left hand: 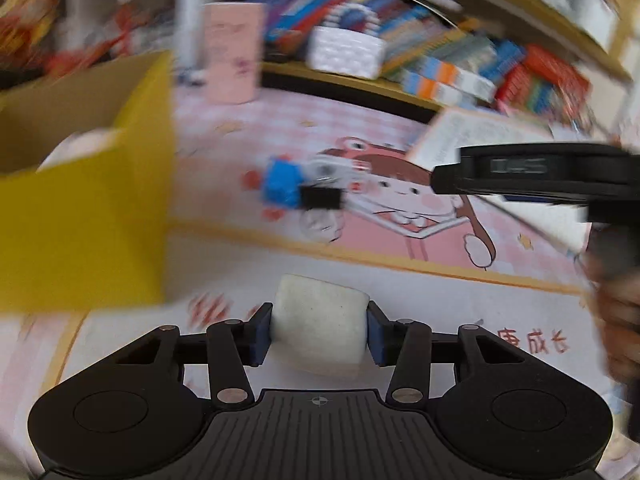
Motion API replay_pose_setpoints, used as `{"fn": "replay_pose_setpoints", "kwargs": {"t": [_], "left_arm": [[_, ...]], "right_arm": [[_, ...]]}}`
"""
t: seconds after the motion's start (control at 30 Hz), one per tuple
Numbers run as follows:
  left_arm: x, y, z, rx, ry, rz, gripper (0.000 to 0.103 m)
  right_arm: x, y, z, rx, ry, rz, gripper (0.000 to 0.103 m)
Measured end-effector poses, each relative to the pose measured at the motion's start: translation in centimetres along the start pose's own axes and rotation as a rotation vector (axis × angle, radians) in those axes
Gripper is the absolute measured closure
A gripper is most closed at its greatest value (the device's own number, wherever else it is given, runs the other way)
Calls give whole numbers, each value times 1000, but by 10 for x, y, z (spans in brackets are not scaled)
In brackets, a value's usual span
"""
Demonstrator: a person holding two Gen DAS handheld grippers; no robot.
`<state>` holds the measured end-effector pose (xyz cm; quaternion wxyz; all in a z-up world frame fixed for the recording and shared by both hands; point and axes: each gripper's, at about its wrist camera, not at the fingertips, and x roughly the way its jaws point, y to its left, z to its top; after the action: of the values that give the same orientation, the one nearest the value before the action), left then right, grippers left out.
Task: Organize objects
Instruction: 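Grasp the small white-and-red box with the right tool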
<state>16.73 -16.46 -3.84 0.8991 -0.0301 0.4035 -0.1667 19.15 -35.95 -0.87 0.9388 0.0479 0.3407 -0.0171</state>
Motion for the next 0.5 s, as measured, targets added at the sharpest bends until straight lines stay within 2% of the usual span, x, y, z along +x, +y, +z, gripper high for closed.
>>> {"fn": "replay_pose_setpoints", "kwargs": {"t": [0.2, 0.33, 0.5], "left_arm": [[-45, 24, -23, -84, -7, 107, 58], [-63, 25, -28, -64, -22, 166, 58], [-76, 28, -29, -96, -55, 199, 58]], "right_arm": [[56, 24, 16, -17, -11, 20, 32], [91, 38, 28, -20, 30, 25, 33], [123, 50, 33, -30, 87, 26, 34]]}}
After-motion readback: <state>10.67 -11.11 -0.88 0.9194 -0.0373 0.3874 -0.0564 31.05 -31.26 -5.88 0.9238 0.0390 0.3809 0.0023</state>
